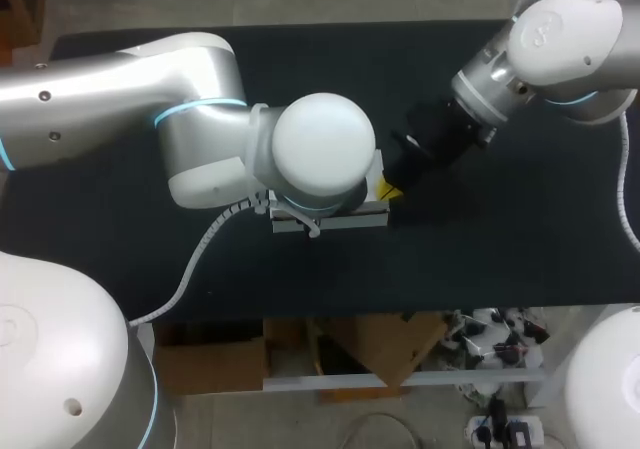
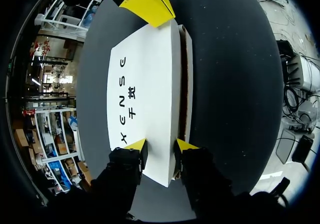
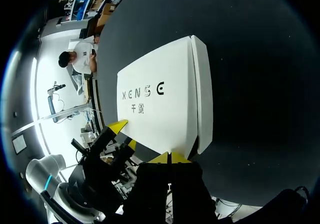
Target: Assemble the packaging by folding the flat box into shape, placing the metal phone stand inside, and closing the box properly
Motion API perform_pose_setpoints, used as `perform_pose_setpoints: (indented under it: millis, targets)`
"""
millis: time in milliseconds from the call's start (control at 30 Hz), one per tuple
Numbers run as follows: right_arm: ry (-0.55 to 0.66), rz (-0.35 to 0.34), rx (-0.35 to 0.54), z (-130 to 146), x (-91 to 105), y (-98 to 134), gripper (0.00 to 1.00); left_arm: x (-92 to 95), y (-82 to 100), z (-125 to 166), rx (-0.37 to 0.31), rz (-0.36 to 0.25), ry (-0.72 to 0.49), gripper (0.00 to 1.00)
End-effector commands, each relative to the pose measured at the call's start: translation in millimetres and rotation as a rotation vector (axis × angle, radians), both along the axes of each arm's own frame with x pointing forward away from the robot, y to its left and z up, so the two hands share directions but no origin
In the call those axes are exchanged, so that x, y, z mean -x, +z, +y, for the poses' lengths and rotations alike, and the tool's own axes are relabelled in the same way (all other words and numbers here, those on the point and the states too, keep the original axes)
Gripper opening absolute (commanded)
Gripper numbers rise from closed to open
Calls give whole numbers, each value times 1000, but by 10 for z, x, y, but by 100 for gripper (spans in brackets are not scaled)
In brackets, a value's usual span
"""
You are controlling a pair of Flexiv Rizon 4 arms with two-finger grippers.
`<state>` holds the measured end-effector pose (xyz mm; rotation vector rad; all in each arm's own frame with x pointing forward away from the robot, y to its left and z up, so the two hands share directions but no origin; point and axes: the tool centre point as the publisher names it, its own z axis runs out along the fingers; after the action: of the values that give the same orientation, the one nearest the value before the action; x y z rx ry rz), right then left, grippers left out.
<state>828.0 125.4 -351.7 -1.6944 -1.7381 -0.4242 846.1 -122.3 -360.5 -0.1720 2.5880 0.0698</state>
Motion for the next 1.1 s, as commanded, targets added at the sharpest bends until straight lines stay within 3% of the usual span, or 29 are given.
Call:
perform_pose_setpoints:
  millis: [33,1100]
  targets:
    - [-5,-5,-4,-17,10,2,0,19,2,-19,-5,-5,2,37]
    - [-9,12,-8,1,-76,-78,0,41,39,-21,-7,-8,-8,38]
